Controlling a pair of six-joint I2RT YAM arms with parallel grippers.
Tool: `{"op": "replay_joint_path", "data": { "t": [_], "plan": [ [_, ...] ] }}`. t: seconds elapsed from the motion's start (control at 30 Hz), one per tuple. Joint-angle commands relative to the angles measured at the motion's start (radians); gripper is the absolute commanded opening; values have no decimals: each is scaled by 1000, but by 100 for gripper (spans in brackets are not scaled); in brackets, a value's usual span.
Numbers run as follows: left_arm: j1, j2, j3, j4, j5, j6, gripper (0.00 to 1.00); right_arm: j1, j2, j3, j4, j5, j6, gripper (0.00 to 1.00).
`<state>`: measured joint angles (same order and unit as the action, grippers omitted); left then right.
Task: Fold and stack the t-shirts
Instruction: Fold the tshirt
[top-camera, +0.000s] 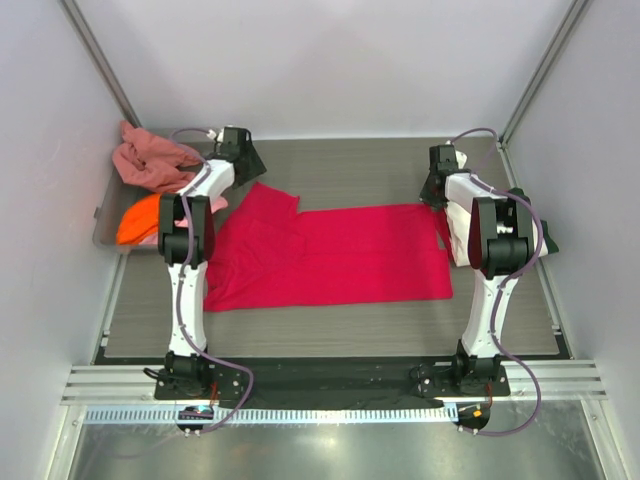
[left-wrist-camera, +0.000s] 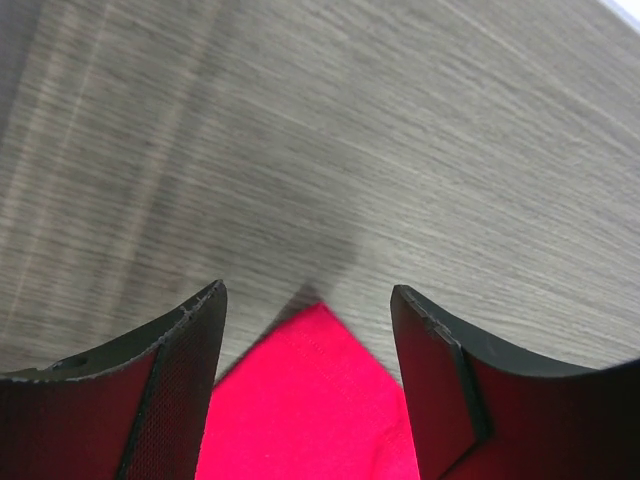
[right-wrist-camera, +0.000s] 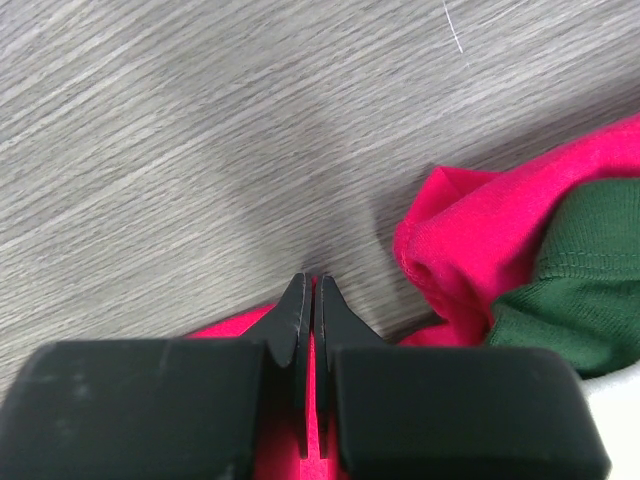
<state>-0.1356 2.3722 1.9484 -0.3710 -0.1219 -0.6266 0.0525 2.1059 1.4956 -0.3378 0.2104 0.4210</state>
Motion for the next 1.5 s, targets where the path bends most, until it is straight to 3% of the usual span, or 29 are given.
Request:
{"op": "replay_joint_path", "data": {
  "t": [0.0, 0.17, 0.37, 0.47, 0.67, 0.73, 1.13, 1.47],
  "plan": [
    [-7, -17, 3, -26, 13, 11, 67, 9, -18, -3, -33, -23, 1, 1],
    [-25, 5, 15, -42, -5, 41, 62, 7, -15, -1, -35, -42, 5, 1],
    [-32, 30, 46, -92, 1, 36, 46, 7, -23, -6, -35, -40, -1, 1],
    [-35, 36, 55, -114, -5, 44, 43, 7, -24, -3, -38, -43, -2, 1],
    [-50, 38, 67, -132, -30, 96, 17, 7, -29, 0, -36, -54, -1, 1],
    [-52, 32, 73, -137, -30, 114, 0, 9, -34, -3, -40, -48, -2, 1],
    [-53, -50, 55, -151, -68, 165, 0, 7, -61, 3, -41, -71, -2, 1],
    [-53, -238, -180, 27, -28, 125, 0, 23, -119, -21, -43, -46, 15, 1]
  ]
}}
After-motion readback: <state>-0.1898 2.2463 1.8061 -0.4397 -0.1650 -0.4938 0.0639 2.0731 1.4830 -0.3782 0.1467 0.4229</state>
